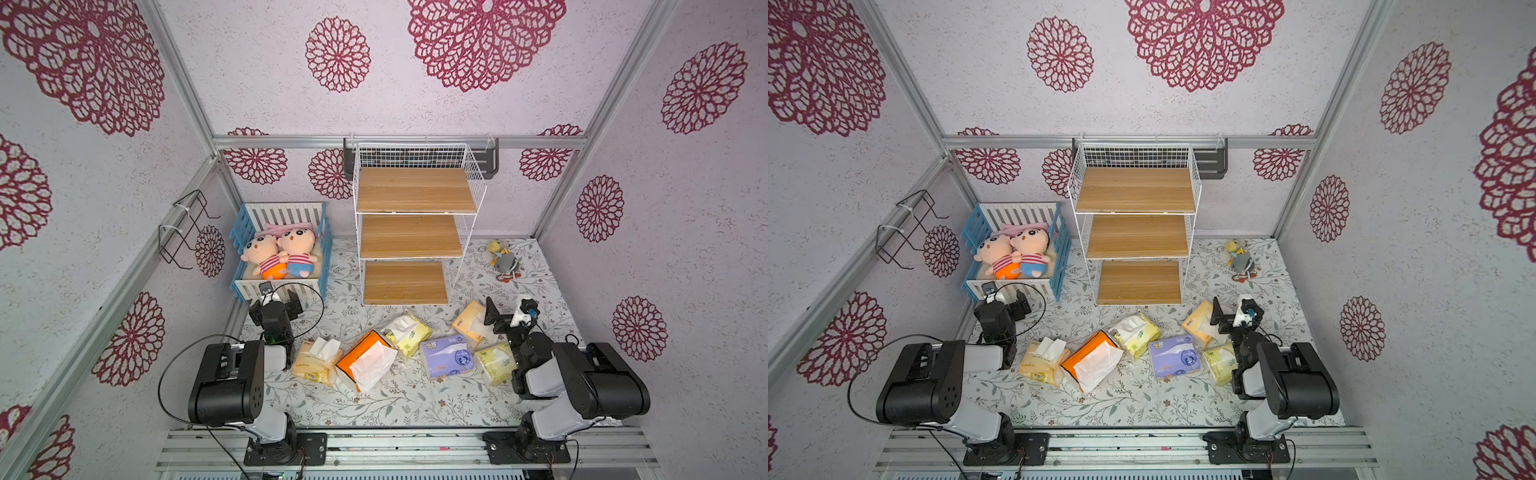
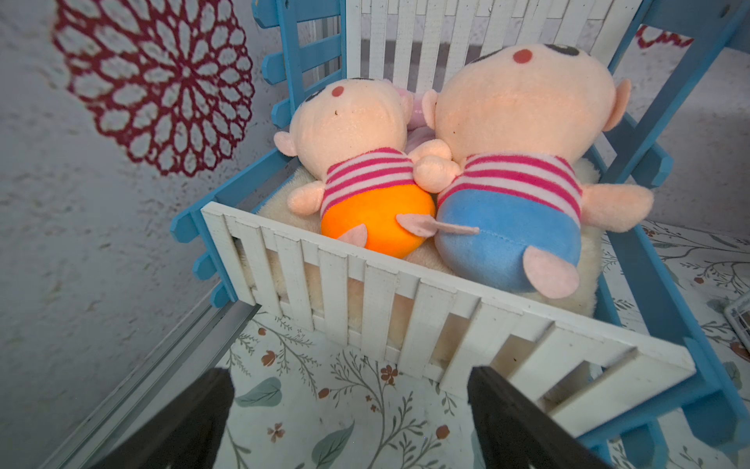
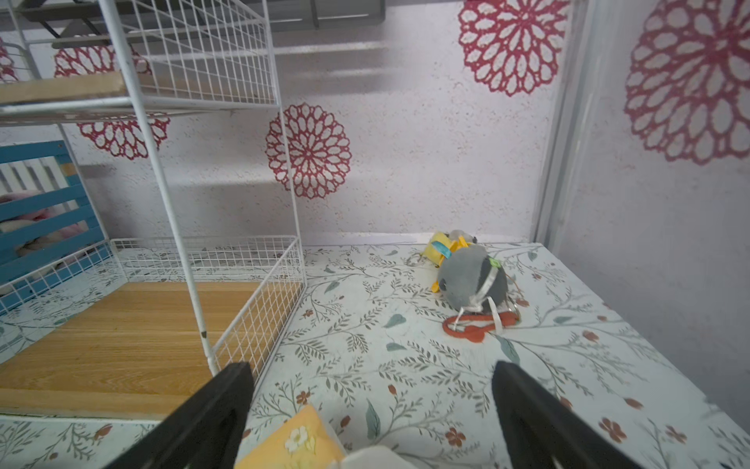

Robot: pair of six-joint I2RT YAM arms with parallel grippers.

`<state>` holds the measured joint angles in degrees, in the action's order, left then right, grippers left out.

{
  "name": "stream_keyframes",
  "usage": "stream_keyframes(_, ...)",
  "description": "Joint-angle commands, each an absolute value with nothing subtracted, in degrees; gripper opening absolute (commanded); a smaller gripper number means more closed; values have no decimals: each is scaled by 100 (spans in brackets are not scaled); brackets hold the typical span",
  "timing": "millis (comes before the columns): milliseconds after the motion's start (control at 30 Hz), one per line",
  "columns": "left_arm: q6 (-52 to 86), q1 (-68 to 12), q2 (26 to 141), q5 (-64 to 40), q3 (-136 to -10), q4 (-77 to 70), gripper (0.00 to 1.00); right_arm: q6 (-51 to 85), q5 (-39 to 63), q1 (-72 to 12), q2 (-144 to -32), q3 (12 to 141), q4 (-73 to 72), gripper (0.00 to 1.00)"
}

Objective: Remove the tissue boxes from the shelf
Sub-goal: Reset both arms

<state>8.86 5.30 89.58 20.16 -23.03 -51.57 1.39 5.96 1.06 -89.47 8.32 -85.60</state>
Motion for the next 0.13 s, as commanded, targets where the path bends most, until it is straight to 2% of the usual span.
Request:
stream_keyframes(0,927,562,8903,1978,-2352,-5169,97,-46,868,77,-8837,712,-8679,99)
stream_keyframes(100,928,561,8904,1978,-2350,-5170,97,185,211,79,-8850,508,-9088,99)
